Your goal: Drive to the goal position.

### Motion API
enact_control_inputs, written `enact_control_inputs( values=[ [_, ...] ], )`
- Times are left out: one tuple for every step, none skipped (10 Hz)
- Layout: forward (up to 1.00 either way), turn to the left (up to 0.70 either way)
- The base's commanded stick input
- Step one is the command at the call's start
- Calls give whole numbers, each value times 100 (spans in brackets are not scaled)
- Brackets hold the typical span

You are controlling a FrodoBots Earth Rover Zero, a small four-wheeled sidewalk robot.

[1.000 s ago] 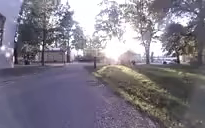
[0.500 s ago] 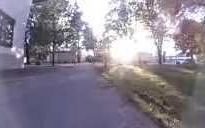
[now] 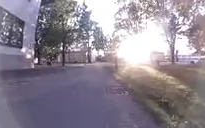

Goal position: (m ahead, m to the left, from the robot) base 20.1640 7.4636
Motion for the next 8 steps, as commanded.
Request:
enact_control_inputs(
  values=[
    [70,0],
    [70,0],
    [70,0],
    [70,0],
    [70,0],
    [70,0],
    [70,0],
    [70,0]
  ],
)
